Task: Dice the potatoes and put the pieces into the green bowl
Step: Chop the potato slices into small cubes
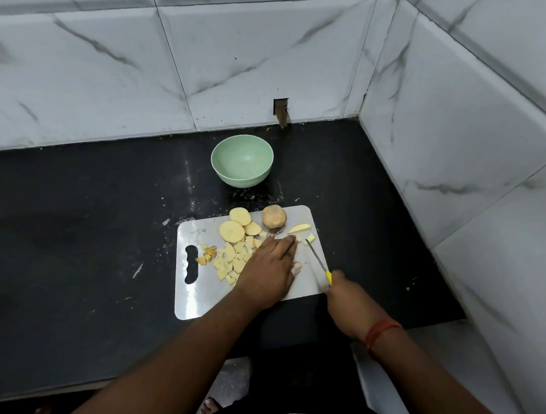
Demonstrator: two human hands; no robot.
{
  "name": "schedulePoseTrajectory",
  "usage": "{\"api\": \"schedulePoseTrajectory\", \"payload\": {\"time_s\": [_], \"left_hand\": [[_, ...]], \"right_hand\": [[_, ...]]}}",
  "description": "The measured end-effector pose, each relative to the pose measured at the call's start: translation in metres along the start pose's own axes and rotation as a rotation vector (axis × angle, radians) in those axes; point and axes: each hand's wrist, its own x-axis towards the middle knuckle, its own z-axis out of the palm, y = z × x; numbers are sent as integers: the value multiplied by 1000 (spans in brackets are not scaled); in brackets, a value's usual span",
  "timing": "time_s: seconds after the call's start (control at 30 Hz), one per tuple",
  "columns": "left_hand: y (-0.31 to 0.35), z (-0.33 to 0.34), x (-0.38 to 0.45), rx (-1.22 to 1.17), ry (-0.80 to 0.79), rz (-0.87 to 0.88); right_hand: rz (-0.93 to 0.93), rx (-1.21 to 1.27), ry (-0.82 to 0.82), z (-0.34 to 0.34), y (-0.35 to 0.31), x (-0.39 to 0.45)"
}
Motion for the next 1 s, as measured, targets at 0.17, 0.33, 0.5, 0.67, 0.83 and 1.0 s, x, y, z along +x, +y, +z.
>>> {"api": "schedulePoseTrajectory", "payload": {"time_s": [0.17, 0.33, 0.5, 0.67, 0.83, 1.0], "left_hand": [[-2, -1, -6, 4, 46, 8], [-1, 0, -4, -7, 69, -10], [0, 1, -4, -10, 71, -31], [3, -2, -4, -4, 80, -46], [-2, 2, -8, 4, 52, -44], [-2, 3, -14, -11, 90, -63]], "right_hand": [[-44, -26, -9, 0, -9, 8], [-44, -62, -35, 2, -15, 16], [-38, -81, -61, 2, -17, 20], [-18, -76, -70, 10, 0, 5], [-49, -24, -8, 5, -1, -1], [-83, -39, -20, 1, -15, 6]]}}
